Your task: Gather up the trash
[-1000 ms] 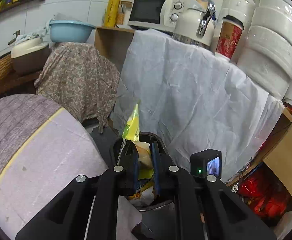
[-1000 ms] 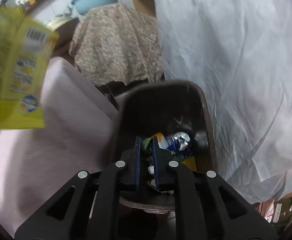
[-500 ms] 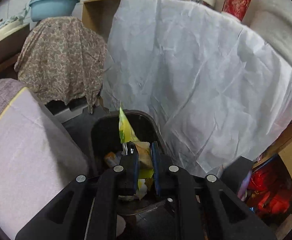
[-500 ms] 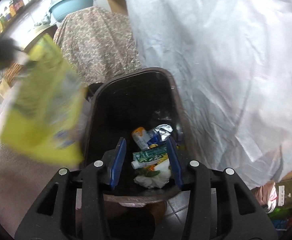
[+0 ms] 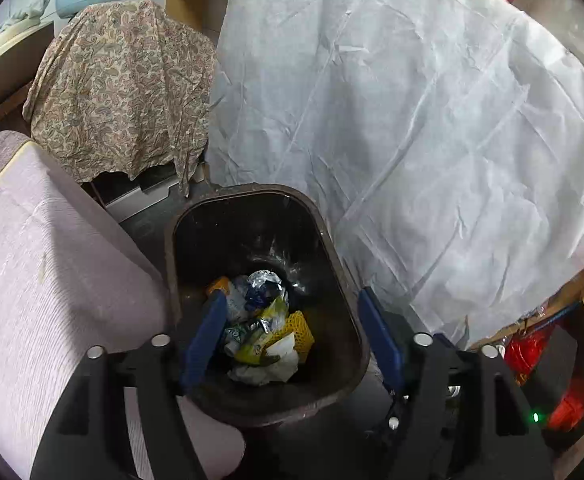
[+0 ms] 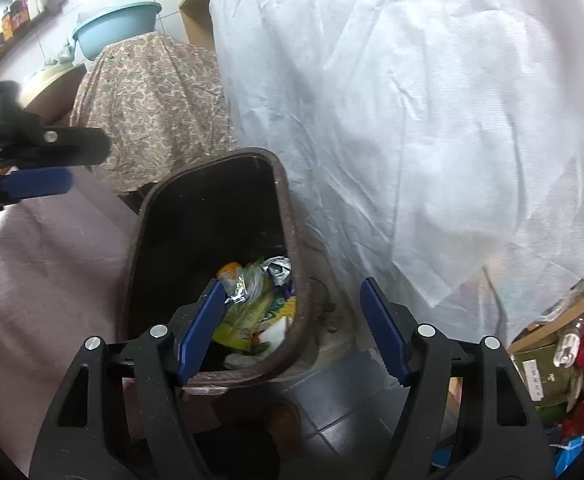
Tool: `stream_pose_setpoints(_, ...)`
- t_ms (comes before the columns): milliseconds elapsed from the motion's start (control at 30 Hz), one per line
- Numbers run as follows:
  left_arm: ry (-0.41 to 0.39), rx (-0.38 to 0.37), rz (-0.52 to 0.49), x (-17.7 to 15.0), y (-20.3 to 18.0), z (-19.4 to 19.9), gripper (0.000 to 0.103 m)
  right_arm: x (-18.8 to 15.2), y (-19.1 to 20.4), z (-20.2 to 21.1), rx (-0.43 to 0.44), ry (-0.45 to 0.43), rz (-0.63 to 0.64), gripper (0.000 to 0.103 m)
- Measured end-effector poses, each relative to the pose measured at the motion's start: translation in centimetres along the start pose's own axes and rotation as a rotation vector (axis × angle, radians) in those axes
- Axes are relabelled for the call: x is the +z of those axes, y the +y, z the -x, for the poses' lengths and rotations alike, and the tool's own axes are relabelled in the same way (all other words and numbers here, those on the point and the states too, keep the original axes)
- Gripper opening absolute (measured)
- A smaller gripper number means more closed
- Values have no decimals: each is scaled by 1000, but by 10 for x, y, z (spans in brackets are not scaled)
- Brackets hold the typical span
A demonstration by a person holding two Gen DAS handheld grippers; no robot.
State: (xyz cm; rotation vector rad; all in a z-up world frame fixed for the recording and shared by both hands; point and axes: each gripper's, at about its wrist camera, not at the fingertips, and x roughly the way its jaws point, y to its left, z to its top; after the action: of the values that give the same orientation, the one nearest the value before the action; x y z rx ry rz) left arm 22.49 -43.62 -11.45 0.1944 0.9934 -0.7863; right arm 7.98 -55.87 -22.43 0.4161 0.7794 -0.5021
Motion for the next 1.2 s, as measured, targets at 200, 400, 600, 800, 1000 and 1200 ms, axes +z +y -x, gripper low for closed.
stream_pose_setpoints(200,-88,8,-89,-24,-11,41,86,-2,-7,17,-48,-35,-5,79)
stream_pose_setpoints(400,-200,29,-122,-48,-5,97,97,-8,7,37,-40,-54,21,84)
stream_pose_setpoints(600,-332,142,-188,-81,11,153,97,-11,45,67,-2,-99,92,86)
stream_pose_setpoints(800,-412,186,-128,-116,48,214,97,-17,96,122,52,-209,185,95)
stream_pose_setpoints(1000,-522,357,-23,-171,87,271,97,-37,143,188,184,-315,245,97)
stream_pose_setpoints(1200,-585,464,71,-215,107,313,97,-68,189,242,291,-389,322,97)
